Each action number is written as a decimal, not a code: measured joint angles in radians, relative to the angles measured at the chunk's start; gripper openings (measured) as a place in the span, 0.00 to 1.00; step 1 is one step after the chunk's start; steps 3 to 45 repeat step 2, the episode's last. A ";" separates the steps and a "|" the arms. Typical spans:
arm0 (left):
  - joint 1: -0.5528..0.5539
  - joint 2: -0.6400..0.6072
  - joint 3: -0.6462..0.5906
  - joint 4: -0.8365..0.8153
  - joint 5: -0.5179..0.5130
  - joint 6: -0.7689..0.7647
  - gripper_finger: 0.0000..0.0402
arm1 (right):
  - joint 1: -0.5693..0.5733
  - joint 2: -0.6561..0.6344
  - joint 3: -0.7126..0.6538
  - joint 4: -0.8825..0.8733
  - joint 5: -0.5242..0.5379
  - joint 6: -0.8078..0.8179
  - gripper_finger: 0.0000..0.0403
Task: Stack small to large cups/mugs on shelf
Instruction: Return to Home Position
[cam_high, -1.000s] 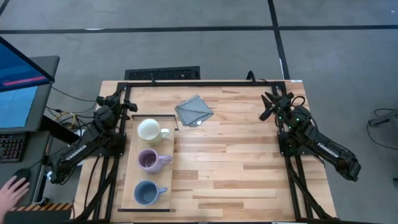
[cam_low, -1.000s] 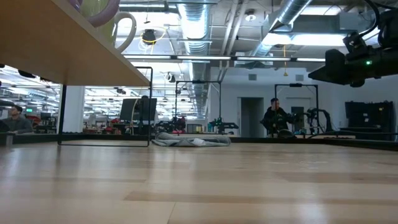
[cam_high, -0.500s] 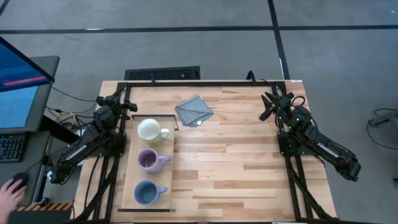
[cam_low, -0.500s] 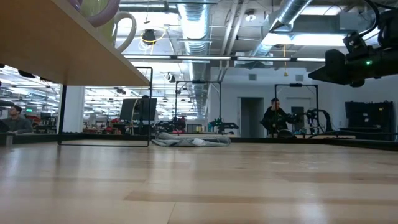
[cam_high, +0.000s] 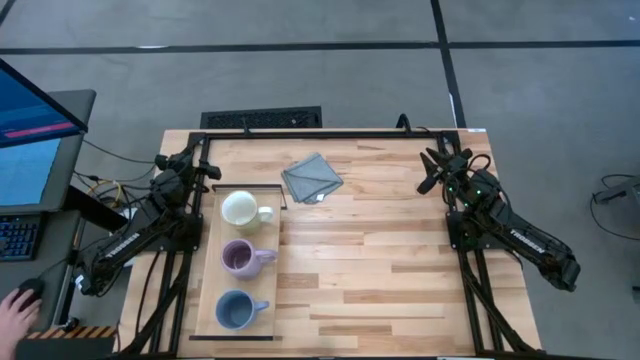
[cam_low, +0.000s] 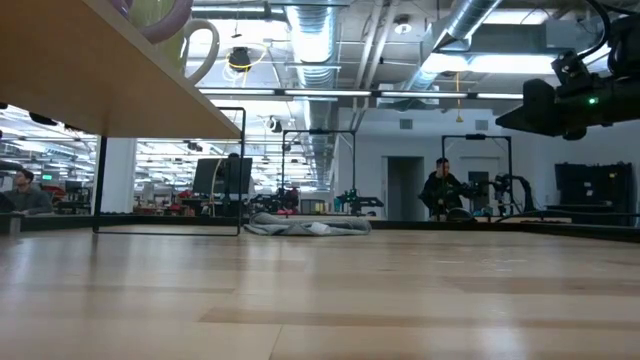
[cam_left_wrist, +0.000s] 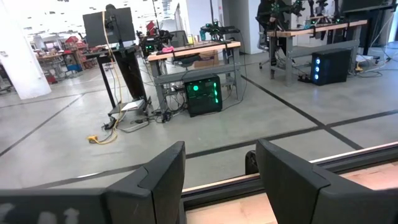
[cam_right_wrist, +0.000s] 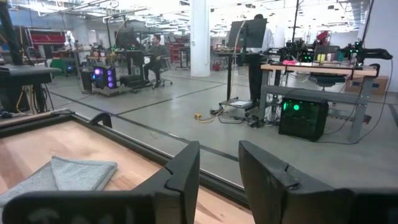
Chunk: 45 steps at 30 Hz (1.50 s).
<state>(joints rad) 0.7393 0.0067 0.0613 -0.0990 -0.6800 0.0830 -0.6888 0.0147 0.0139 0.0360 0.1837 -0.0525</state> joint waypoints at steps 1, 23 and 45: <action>0.000 0.000 0.000 0.000 0.000 0.000 0.47 | 0.000 0.000 0.000 0.000 0.000 0.000 0.33; 0.000 0.000 0.000 0.000 0.000 0.000 0.47 | 0.000 0.000 0.000 0.000 0.000 0.000 0.33; 0.000 0.000 0.000 0.000 0.000 0.000 0.47 | 0.000 0.000 0.000 0.000 0.000 0.000 0.33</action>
